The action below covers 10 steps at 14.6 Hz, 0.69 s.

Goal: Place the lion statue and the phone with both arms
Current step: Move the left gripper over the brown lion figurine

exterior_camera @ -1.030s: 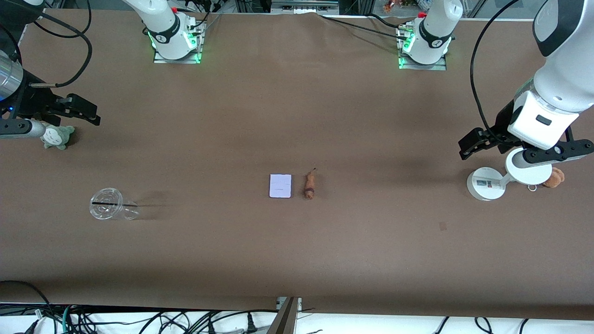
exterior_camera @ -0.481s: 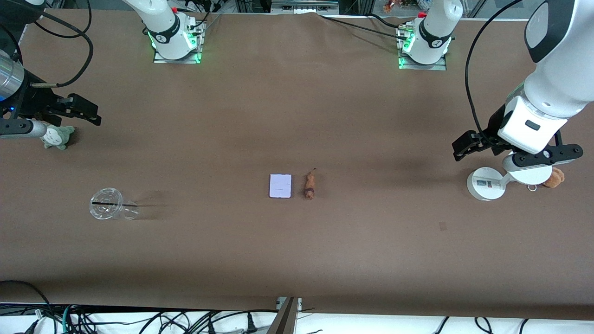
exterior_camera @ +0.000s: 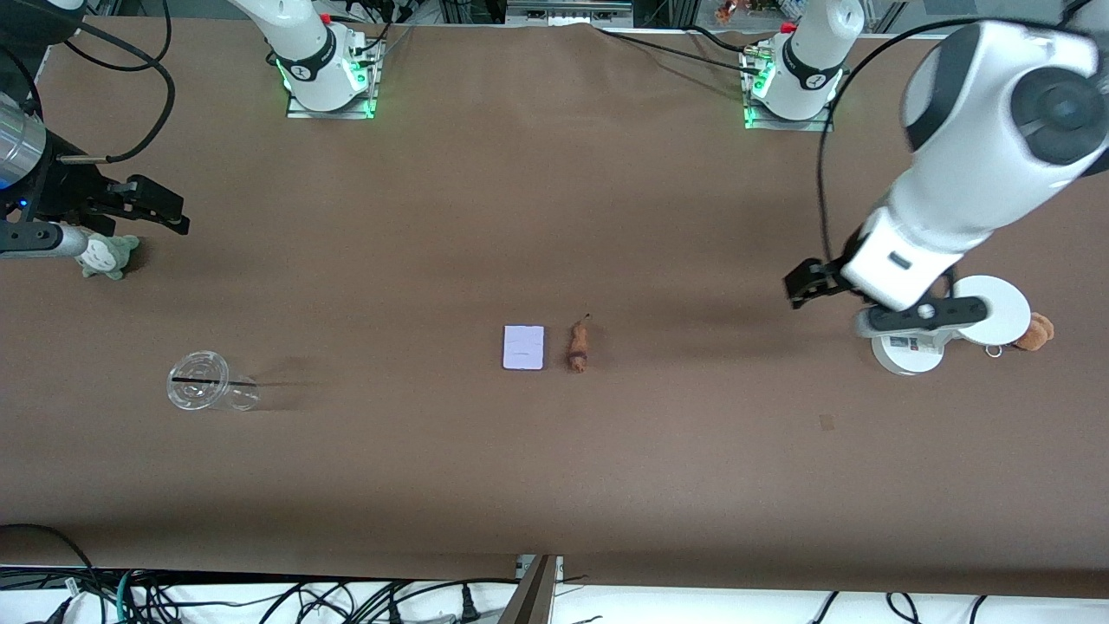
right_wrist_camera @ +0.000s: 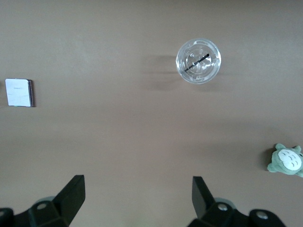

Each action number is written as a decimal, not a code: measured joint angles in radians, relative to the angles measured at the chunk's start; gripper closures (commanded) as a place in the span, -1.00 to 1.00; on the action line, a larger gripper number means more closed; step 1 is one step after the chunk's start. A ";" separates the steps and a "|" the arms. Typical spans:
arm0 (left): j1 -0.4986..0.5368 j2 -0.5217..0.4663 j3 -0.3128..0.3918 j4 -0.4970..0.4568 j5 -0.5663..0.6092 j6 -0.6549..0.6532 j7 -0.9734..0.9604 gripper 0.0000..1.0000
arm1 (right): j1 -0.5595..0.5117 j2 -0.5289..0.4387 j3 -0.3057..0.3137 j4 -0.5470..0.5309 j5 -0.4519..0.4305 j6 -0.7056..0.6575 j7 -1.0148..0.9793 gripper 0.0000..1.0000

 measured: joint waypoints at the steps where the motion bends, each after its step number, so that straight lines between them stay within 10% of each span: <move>1: -0.025 0.048 -0.001 0.036 0.000 0.005 -0.017 -1.00 | 0.000 0.000 0.000 0.000 0.000 0.000 0.000 -1.00; 10: -0.279 0.448 -0.006 0.237 -0.001 0.336 -0.299 -1.00 | 0.001 0.001 0.000 0.000 0.000 0.001 0.000 -1.00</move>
